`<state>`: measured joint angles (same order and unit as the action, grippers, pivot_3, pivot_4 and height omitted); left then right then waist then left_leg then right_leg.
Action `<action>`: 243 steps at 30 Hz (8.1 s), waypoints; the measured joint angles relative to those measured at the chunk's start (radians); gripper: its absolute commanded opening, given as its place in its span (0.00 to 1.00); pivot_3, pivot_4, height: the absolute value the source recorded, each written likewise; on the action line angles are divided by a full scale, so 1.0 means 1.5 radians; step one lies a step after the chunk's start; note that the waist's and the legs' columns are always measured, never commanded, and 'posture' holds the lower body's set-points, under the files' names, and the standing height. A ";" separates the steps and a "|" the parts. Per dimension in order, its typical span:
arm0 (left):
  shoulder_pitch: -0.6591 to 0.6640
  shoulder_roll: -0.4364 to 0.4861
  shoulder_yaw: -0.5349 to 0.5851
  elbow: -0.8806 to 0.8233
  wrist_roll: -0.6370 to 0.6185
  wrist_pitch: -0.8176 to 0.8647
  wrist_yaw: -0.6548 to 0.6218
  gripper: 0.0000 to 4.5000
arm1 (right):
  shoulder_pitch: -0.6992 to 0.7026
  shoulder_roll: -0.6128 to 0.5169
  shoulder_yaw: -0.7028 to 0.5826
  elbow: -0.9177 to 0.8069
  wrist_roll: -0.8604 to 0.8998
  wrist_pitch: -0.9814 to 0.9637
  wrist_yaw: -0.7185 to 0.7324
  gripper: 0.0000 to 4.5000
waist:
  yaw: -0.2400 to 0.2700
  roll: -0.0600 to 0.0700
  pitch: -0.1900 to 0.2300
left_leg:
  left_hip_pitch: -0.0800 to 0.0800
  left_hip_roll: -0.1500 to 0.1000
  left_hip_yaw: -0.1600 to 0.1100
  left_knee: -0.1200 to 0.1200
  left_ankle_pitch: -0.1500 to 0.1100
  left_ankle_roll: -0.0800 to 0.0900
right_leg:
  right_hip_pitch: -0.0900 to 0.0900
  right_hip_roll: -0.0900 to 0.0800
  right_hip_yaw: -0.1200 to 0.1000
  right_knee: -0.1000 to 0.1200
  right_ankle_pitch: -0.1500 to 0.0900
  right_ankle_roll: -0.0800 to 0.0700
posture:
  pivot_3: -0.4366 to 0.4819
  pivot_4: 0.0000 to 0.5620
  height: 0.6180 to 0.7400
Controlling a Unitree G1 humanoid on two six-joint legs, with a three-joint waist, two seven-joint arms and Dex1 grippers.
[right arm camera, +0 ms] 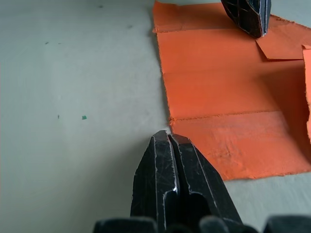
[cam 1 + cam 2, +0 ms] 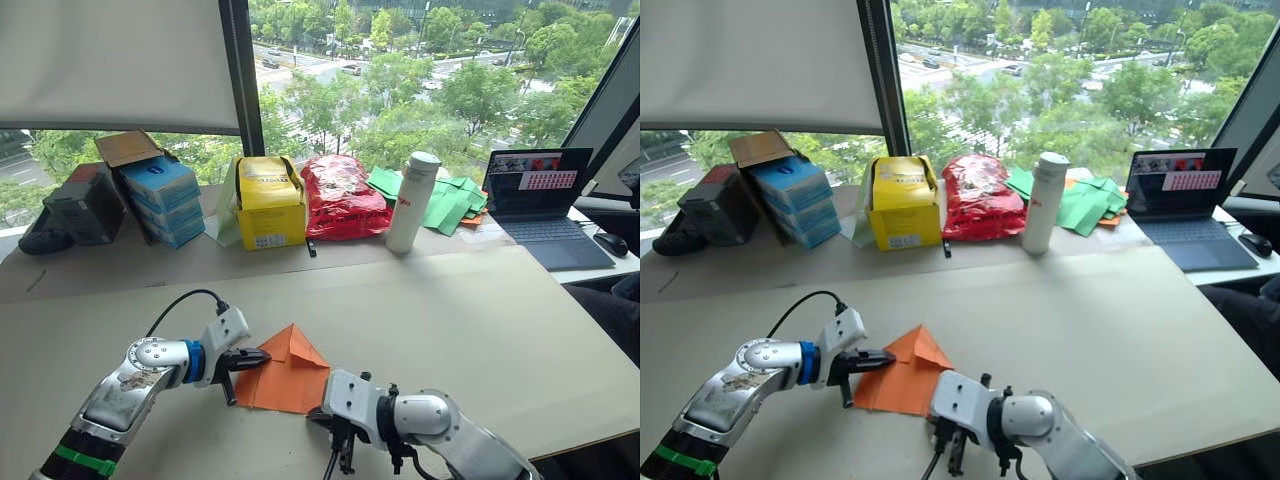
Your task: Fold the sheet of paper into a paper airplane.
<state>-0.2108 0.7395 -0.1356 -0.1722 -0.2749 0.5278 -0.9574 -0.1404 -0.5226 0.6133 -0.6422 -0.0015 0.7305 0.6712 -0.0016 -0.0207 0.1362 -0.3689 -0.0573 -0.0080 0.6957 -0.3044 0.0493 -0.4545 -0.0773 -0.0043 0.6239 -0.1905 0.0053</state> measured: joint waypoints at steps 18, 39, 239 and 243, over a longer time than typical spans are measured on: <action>-0.011 0.008 -0.027 0.036 0.045 -0.069 -0.010 0.01 | 0.001 -0.041 -0.110 0.060 0.019 -0.025 -0.002 0.00 | 0.001 0.000 0.000 | 0.013 0.002 -0.001 -0.001 -0.003 0.006 | 0.015 0.001 -0.004 -0.004 -0.001 0.001 | 0.48 0.27 1.00; -0.017 -0.003 -0.027 0.042 0.049 -0.069 -0.010 0.01 | 0.000 0.040 -0.168 0.033 0.116 -0.006 0.015 0.00 | -0.001 0.001 0.001 | 0.015 0.002 -0.004 -0.002 -0.004 0.006 | 0.019 0.000 -0.004 -0.007 -0.001 0.002 | 0.48 0.27 1.00; 0.049 -0.011 0.026 0.002 0.034 -0.071 0.030 0.01 | -0.358 0.324 -0.103 0.679 -0.017 -0.227 -0.028 0.00 | -0.012 0.003 0.002 | 0.011 -0.001 -0.007 -0.002 -0.003 0.001 | 0.011 0.000 -0.003 0.001 -0.003 0.002 | 0.48 0.27 1.00; 0.055 -0.008 0.026 -0.007 0.034 -0.070 0.033 0.01 | -0.372 0.335 -0.110 0.724 -0.018 -0.264 -0.028 0.00 | -0.013 0.003 0.002 | 0.011 -0.001 -0.007 -0.002 -0.003 0.001 | 0.011 0.000 -0.003 0.001 -0.003 0.002 | 0.48 0.27 1.00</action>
<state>-0.1281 0.7277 -0.0971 -0.1830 -0.2232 0.4231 -0.9080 -0.6988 -0.0194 0.4478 0.4432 -0.0282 0.3338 0.6297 -0.0213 -0.0165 0.1396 -0.3528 -0.0588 -0.0184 0.6925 -0.3091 0.0511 -0.4385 -0.0774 -0.0089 0.6249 -0.1946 0.0076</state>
